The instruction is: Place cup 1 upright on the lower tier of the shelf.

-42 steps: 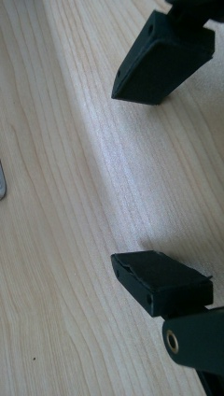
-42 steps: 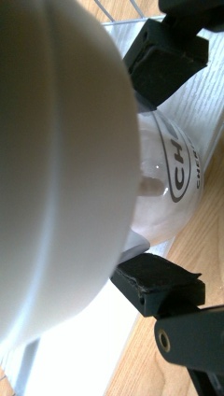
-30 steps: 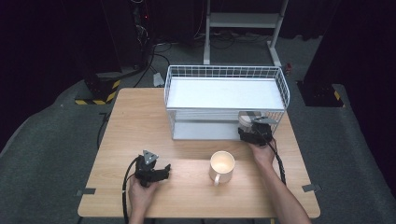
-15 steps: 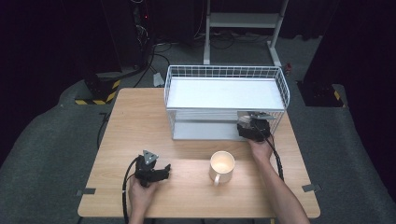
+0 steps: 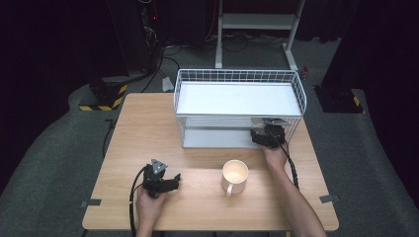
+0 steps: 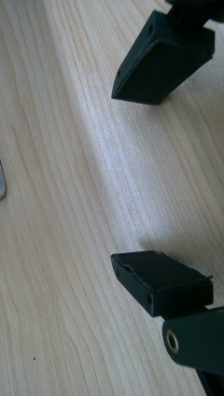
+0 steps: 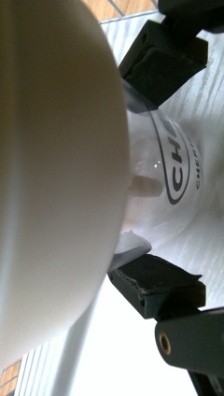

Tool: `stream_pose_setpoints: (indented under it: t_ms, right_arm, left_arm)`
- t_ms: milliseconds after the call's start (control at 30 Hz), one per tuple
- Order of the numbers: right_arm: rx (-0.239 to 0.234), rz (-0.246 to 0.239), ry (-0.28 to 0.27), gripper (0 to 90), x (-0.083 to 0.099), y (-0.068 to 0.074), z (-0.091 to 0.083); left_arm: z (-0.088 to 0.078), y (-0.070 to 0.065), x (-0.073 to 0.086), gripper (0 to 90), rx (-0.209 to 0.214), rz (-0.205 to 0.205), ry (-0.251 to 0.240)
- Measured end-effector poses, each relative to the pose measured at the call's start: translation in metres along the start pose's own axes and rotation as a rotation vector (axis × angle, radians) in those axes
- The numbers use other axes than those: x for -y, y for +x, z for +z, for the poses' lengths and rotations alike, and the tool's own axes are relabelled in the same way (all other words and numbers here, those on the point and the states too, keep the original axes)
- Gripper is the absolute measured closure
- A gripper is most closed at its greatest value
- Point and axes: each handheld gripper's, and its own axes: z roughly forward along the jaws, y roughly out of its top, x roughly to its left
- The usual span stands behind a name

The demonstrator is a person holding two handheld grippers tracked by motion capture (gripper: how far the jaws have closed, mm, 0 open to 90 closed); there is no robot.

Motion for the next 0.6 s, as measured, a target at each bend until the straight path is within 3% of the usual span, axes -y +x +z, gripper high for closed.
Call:
stream_pose_setpoints:
  t_ms: [300, 600]
  right_arm:
    - [-0.026, 0.032, 0.035, 11.3, 0.002, -0.004, -0.005]
    - [-0.021, -0.003, 0.033, 11.0, 0.000, -0.001, -0.014]
  left_arm:
    - [0.000, 0.000, 0.000, 17.9, 0.000, 0.001, 0.000]
    - [0.000, 0.000, 0.000, 17.9, 0.001, -0.002, 0.001]
